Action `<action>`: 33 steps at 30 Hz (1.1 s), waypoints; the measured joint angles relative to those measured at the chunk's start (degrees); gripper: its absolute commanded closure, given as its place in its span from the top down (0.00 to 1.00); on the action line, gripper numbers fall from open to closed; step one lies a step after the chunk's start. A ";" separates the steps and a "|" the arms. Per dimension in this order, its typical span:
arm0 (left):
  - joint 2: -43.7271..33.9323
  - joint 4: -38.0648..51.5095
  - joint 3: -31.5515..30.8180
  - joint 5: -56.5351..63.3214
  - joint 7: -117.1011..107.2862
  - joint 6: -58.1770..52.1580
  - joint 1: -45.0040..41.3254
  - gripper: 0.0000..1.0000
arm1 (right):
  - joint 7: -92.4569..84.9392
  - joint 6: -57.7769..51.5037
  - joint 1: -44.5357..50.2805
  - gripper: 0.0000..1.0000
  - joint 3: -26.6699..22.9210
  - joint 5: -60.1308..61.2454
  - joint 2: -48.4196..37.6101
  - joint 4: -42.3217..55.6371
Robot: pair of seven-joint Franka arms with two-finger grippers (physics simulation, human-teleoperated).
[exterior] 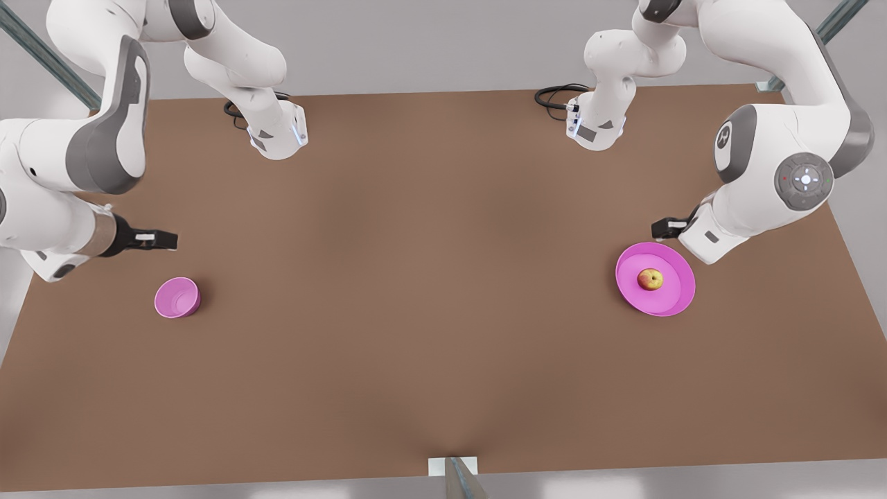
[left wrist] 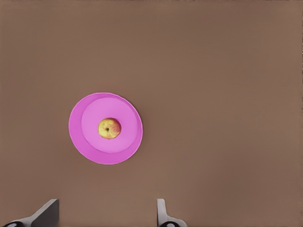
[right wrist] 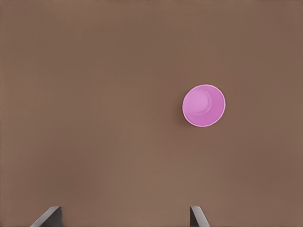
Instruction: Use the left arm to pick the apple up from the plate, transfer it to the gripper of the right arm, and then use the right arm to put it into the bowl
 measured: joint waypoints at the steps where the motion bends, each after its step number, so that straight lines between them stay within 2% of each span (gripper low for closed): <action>1: 0.00 -0.04 0.00 -0.04 0.03 0.23 -0.03 1.00 | 0.02 0.62 0.01 1.00 -0.01 0.20 -0.01 0.01; 3: 0.86 -4.97 1.05 -0.11 0.10 2.80 -0.26 1.00 | 0.06 1.64 0.04 1.00 -0.02 0.37 0.03 0.01; 8: 8.48 -18.38 2.45 -1.38 1.13 19.67 2.79 1.00 | 0.05 3.08 0.22 1.00 0.05 0.30 0.12 -0.42; 13: 9.34 -29.42 3.58 -3.04 2.60 35.52 4.97 1.00 | -0.40 3.69 0.55 1.00 0.06 0.02 0.24 -0.59; 21: 9.38 -37.20 6.25 -5.06 5.76 50.20 6.03 1.00 | -1.05 4.03 0.66 1.00 0.15 -0.10 0.44 -0.60; 33: 11.93 -41.44 6.85 -5.48 9.89 57.63 5.98 1.00 | -1.61 4.20 0.65 1.00 0.21 -0.18 0.38 -0.60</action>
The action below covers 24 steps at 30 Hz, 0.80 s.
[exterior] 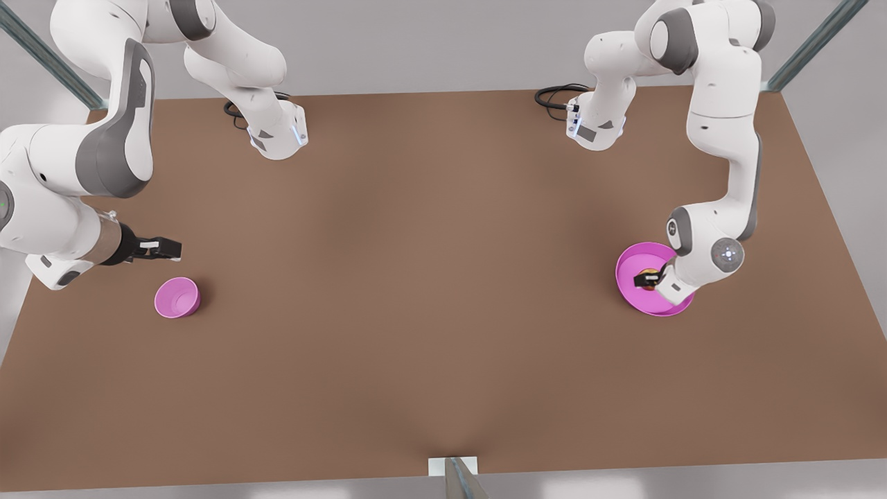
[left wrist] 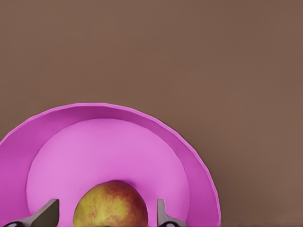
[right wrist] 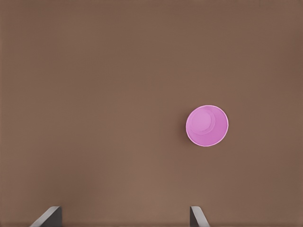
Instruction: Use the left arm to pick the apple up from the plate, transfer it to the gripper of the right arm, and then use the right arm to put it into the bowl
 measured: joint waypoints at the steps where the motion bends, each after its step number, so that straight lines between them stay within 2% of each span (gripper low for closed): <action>1: 0.04 -0.22 0.00 -0.01 0.24 0.20 0.00 1.00 | -0.03 0.01 0.01 1.00 0.02 0.00 0.02 0.00; 12: 1.85 -0.46 0.00 -0.10 2.00 2.03 0.09 1.00 | -0.29 0.08 0.01 1.00 0.03 -0.01 0.06 0.00; 14: 1.91 -0.46 0.00 -0.10 2.19 2.14 0.08 0.89 | -0.32 0.09 0.01 1.00 0.03 -0.01 0.06 -0.04; 24: 2.53 -0.39 0.00 -0.11 2.91 2.31 0.00 0.89 | -0.44 0.17 0.04 1.00 0.03 -0.01 0.15 -0.07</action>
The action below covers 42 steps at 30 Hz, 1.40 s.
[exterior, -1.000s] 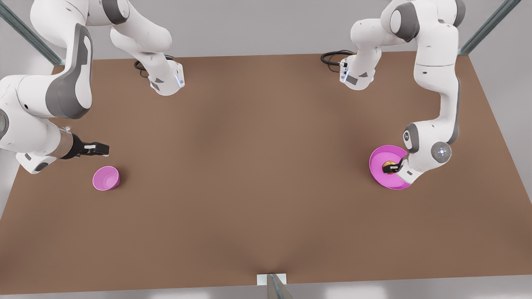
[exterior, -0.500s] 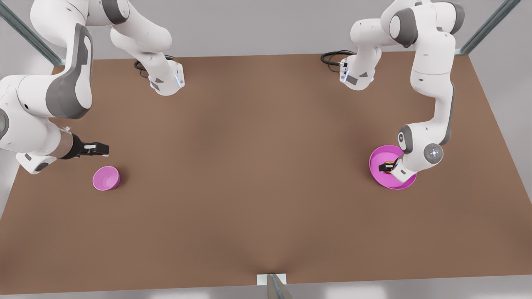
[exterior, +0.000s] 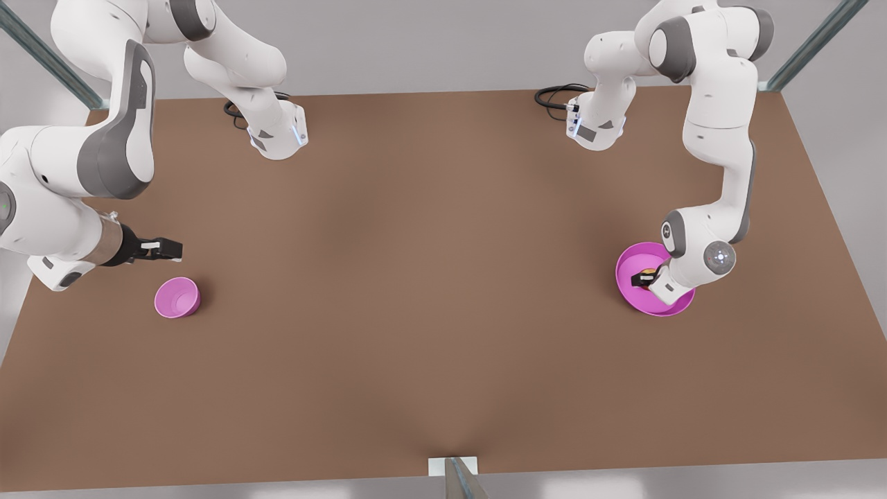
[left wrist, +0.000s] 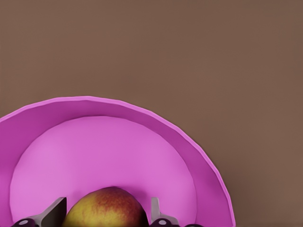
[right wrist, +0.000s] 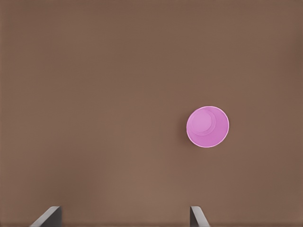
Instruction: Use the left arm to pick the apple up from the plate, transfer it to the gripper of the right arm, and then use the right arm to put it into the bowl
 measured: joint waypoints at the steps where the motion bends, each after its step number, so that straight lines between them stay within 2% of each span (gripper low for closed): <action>1: 0.01 -0.02 0.00 0.00 0.05 -0.05 0.00 0.89 | -0.01 0.01 -0.01 1.00 0.00 0.00 0.00 -0.01; 4: 0.02 -0.02 0.00 0.01 0.18 -0.17 0.00 0.82 | -0.03 0.03 -0.02 1.00 0.00 0.00 0.00 0.00; 15: 0.20 0.01 0.00 0.04 0.46 -0.35 -0.09 0.82 | -0.09 0.09 -0.04 1.00 0.00 0.00 0.02 0.06; 17: 0.16 0.01 0.00 0.12 0.43 -0.35 -0.09 0.77 | -0.10 0.10 -0.04 1.00 0.00 0.00 0.06 0.07; 29: -0.51 0.09 0.01 0.52 0.20 -0.59 -0.01 0.74 | -0.14 0.20 -0.04 1.00 0.00 0.00 0.08 0.07; 38: -6.75 1.76 0.00 0.55 0.06 -7.12 -0.10 0.74 | -0.19 0.46 -0.01 1.00 0.07 0.10 0.21 0.06; 40: -7.50 3.77 -0.05 0.49 0.03 -9.34 -0.32 0.74 | -0.44 2.01 1.11 1.00 0.76 1.47 2.33 0.09; 42: -7.86 4.85 -0.11 -1.08 -0.01 -11.04 -1.12 0.73 | -2.57 3.66 1.61 1.00 1.18 7.50 8.76 1.07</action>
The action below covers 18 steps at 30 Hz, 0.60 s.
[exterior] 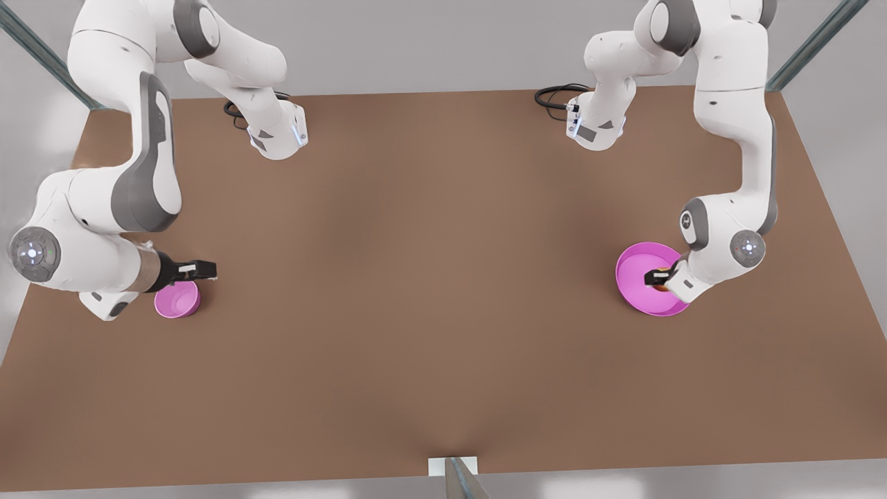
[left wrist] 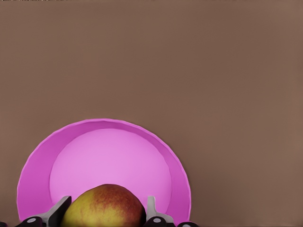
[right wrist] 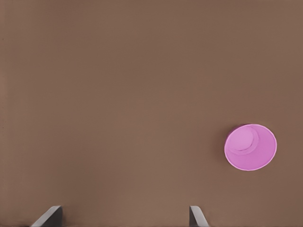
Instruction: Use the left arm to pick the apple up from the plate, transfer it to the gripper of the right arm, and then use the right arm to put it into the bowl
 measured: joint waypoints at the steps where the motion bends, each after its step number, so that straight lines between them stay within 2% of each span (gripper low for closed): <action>1: 0.00 0.26 -0.03 -1.45 -0.02 -0.67 -0.94 0.73 | -1.41 0.65 0.07 1.00 0.11 4.96 3.57 0.31; 7: 3.01 8.93 -4.88 -12.64 -0.03 -8.61 -2.34 0.72 | -13.91 2.96 0.15 1.00 9.12 36.04 25.35 5.46; 11: 9.02 14.86 -12.78 -24.83 -0.07 -14.60 -2.37 0.72 | -25.92 8.56 0.29 1.00 18.49 46.34 34.57 8.76; 14: 15.24 22.38 -19.82 -34.92 -0.63 -18.62 -2.52 0.72 | -35.52 15.68 1.90 1.00 21.43 49.20 36.54 8.68; 18: 27.96 39.05 -27.17 -42.47 -3.36 -20.50 -4.26 0.72 | -47.99 23.15 4.01 1.00 22.10 51.41 37.00 8.36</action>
